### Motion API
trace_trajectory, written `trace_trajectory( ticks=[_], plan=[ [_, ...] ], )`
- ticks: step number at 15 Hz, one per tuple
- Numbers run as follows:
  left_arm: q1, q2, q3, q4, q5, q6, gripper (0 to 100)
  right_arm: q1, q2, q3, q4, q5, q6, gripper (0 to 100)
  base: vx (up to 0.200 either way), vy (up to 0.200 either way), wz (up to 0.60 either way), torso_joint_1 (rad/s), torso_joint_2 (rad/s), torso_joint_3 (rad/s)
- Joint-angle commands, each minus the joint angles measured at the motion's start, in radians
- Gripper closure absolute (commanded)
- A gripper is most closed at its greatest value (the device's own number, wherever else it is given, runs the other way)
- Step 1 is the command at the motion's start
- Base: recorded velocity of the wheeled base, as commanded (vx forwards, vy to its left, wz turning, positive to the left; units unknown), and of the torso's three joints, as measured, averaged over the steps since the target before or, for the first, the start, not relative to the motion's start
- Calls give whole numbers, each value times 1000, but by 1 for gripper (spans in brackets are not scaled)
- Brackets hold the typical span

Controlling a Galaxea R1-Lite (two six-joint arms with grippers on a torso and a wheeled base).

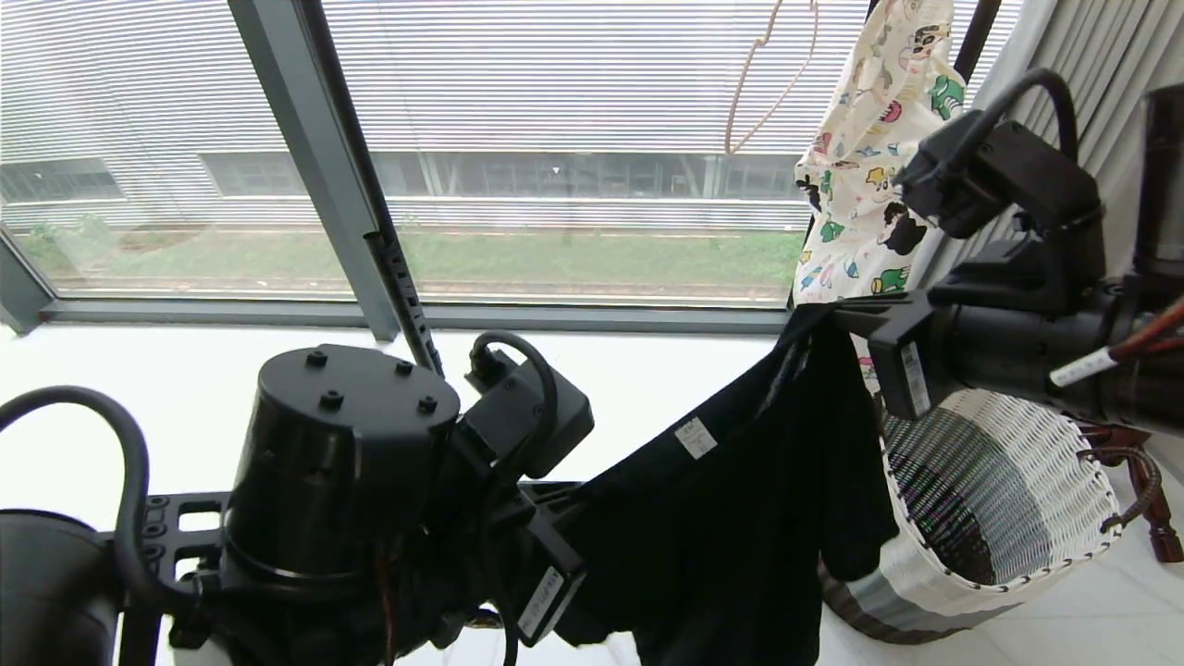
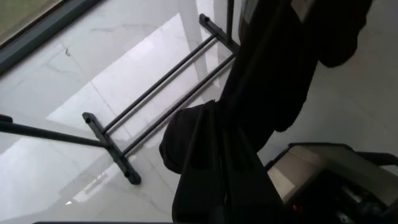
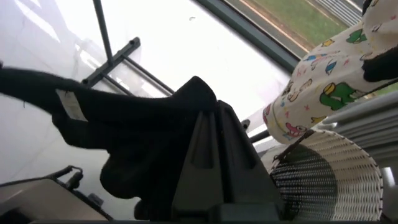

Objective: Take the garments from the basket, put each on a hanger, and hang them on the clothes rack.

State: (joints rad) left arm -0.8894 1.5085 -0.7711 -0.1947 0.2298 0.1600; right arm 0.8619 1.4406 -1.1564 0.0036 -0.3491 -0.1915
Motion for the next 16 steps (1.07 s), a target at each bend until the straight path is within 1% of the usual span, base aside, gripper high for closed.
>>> trace_trajectory(
  ticks=[1, 2, 3, 4, 6, 8, 10, 12, 13, 14, 15, 16],
  plan=[
    [-25, -28, 38, -2, 57, -4, 100, -15, 75, -52, 3, 2, -2, 100, 0, 0, 0, 0, 0, 0],
    [-16, -7, 32, -6, 120, -7, 100, -15, 73, -48, 6, 2, -2, 100, 0, 0, 0, 0, 0, 0],
    [-2, -4, 32, -8, 143, -7, 100, -15, 73, -46, 9, 2, -2, 100, 0, 0, 0, 0, 0, 0],
    [4, -4, 32, -8, 145, -7, 100, -14, 73, -46, 12, 2, -2, 0, 0, 0, 0, 0, 0, 0],
    [38, 6, 24, -9, 148, -7, 100, -6, 52, -42, 58, 7, -2, 0, 0, 0, 0, 0, 0, 0],
    [89, 18, -4, -9, 148, -4, 100, -4, 12, -29, 131, 35, -23, 0, 0, 0, 0, 0, 0, 0],
    [129, 44, -47, -9, 148, 0, 100, -4, -20, -31, 200, 88, -40, 0, 0, 0, 0, 0, 0, 0],
    [156, 73, -88, -12, 149, 0, 100, -4, -57, -31, 256, 170, -80, 0, 0, 0, 0, 0, 0, 0],
    [162, 79, -97, -17, 149, 0, 100, -6, -63, -31, 269, 187, -86, 0, 0, 0, 0, 0, 0, 0],
    [179, 82, -99, -31, 149, 3, 100, -20, -69, -29, 276, 190, -86, 0, 0, 0, 0, 0, 0, 0],
    [194, 79, -91, -32, 149, 3, 100, -63, -80, -25, 277, 190, -89, 0, 0, 0, 0, 0, 0, 0],
    [224, 65, -73, -34, 149, 6, 100, -132, -94, -8, 279, 182, -98, 0, 0, 0, 0, 0, 0, 0]
  ],
)
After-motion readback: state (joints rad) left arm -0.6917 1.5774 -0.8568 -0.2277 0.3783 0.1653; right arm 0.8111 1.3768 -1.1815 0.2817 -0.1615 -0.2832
